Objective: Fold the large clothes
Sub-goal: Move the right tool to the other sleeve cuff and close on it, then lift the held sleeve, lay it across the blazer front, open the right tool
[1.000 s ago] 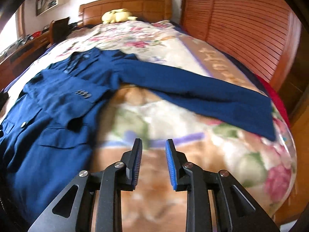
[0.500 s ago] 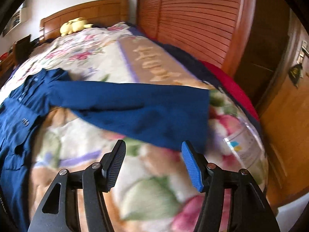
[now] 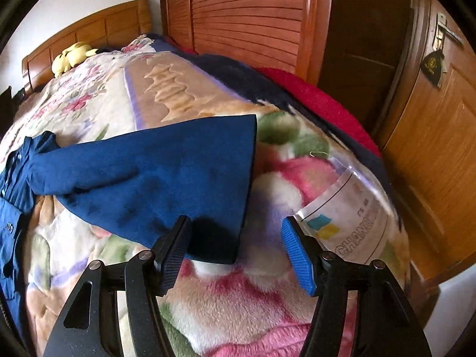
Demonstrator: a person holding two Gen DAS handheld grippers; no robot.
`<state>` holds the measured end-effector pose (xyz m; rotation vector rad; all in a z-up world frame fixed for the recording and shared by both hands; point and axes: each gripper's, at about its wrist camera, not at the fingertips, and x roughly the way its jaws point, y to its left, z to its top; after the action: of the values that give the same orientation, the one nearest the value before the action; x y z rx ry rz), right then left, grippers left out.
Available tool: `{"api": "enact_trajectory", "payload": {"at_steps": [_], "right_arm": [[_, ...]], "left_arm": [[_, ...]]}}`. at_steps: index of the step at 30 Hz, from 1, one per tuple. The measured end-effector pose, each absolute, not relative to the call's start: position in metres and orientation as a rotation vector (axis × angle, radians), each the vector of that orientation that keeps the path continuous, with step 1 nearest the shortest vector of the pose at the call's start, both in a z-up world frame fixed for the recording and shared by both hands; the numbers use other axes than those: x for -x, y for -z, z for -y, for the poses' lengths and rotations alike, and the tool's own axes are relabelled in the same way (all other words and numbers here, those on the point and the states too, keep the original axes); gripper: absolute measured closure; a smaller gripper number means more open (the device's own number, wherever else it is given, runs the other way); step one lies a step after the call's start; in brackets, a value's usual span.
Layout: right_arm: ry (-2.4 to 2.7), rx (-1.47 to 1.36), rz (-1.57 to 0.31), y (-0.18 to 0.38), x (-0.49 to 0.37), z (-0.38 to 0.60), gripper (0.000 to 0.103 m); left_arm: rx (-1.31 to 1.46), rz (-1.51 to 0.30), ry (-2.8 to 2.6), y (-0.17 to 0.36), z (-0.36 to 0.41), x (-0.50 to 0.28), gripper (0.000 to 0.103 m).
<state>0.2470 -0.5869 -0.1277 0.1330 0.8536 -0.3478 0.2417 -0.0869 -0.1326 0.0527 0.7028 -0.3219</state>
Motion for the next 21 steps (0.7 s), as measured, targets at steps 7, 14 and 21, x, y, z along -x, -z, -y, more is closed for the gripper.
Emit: {"api": "enact_trajectory", "payload": {"at_steps": [7,14,21], "right_arm": [[0.285,-0.100,-0.857,0.131,-0.255,0.576,0.038],[0.212,0.010,-0.940,0.124,-0.273,0.554,0.086],[0.136,0.159,-0.833,0.048,-0.284,0.481,0.089]], "left_arm": [[-0.048,-0.693,0.327,0.132,0.087,-0.240,0.068],[-0.048,-0.680,0.323,0.130,0.086,-0.236,0.068],[-0.036,-0.649,0.336,0.122,0.072,-0.221,0.068]]}}
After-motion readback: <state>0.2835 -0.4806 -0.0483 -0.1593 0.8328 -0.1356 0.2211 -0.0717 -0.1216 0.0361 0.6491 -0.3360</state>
